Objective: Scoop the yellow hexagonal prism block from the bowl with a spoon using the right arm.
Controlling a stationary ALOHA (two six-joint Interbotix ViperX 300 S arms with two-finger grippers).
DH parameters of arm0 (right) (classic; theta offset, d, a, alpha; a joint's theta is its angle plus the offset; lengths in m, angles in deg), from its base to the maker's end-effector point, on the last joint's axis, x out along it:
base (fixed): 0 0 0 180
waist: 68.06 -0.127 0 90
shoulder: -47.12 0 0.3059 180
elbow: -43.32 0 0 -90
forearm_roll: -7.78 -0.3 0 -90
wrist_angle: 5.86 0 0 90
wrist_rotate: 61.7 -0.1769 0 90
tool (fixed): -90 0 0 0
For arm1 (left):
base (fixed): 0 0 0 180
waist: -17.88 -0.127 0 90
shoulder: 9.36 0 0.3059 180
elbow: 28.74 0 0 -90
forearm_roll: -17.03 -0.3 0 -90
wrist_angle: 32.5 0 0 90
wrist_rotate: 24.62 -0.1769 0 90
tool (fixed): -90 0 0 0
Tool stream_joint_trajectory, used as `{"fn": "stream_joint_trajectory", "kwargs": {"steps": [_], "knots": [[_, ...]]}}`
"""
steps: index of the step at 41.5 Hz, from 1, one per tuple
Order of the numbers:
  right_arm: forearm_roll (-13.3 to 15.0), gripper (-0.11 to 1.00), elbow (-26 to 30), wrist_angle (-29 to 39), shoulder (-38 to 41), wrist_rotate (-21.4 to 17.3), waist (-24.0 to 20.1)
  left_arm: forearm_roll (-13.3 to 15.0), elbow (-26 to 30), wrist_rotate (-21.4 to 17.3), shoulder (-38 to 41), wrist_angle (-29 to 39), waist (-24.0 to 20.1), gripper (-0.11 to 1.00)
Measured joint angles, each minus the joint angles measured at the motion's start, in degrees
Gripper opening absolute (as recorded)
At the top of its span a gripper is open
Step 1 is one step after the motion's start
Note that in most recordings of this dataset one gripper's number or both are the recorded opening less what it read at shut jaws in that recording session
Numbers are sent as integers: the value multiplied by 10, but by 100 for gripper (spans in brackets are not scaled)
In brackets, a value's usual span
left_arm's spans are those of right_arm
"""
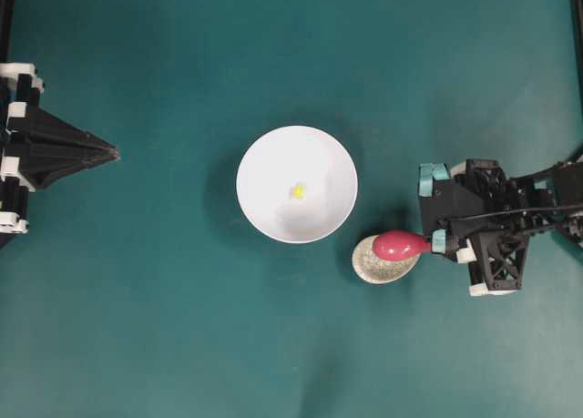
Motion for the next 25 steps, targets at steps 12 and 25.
{"fn": "stream_joint_trajectory", "kwargs": {"steps": [12,25], "knots": [[0,23,9,-1,0,-1,0,-1,0,-1,0,-1,1,0],[0,24,16,-2,0,6,0,-1,0,-1,0,0,0,0]]}}
